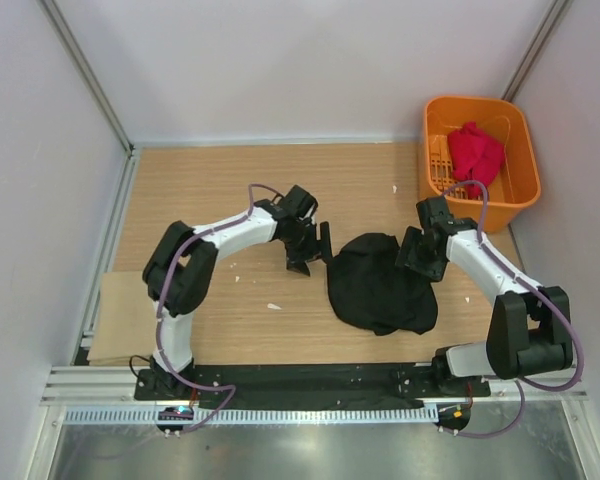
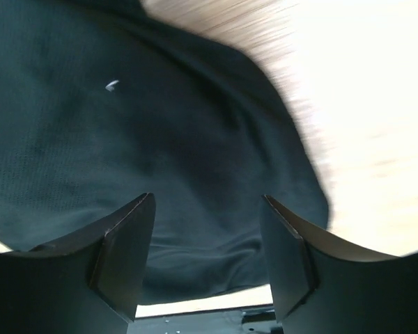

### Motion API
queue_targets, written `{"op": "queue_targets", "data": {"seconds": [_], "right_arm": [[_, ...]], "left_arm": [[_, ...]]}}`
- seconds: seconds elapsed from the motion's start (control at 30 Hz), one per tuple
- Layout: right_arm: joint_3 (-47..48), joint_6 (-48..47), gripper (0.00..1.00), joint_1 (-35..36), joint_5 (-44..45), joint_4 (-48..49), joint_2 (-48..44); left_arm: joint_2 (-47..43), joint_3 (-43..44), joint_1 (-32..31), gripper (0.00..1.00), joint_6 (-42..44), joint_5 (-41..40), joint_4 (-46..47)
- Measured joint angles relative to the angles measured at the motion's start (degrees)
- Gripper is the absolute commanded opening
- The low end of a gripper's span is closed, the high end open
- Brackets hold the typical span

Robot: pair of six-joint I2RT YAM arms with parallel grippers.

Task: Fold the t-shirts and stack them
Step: Flatten the tshirt out

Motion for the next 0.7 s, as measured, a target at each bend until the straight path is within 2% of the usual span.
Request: {"op": "queue_targets", "data": {"seconds": [0.13,0.17,0.27,0.33,0.43,0.47,0.5,0.6,0.7], "right_arm": [[-2.6,-0.2,0.63,0.1,-3.5,4.4,0.7],[-3.2,-0.3,0.56,0.1,-3.9,5.4,0.7],[-4.9,-0.5,0.48,0.1,-4.7,7.4,0.8],[-6.1,-0.5,0.44,0.1,-5.1,8.7,0.7],[-7.8,-0.7,0.26,0.1,-5.6,10.4,0.5],[-8.2,-0.9,0.09,0.1,-5.7,10.6,0.4],[-8.2,-1.1,0.01,0.1,-5.9,10.7,0.3],[-8.2,-0.8,0.01,0.1,-6.2,10.5,-0.8],[-5.0,-1.1,0.01,0.1,-6.4,6.1,-4.9]], "left_arm": [[6.3,0.5,-1.0,0.63,-0.9,0.7,0.9],[7.1,0.5,-1.4,0.55,-1.3,0.9,1.2],[8.4,1.1,-2.5,0.38,-1.9,2.3,2.5],[8.9,1.4,-3.2,0.32,-2.1,2.6,3.9],[9.1,1.4,-3.8,0.11,-2.4,3.1,5.7],[9.1,1.4,-3.9,0.00,-2.6,3.2,6.4],[9.1,1.4,-3.9,0.00,-2.4,3.2,6.9],[8.5,1.3,-3.8,0.00,-1.2,2.3,7.1],[3.9,1.0,-3.9,0.00,0.4,-0.6,5.0]]}}
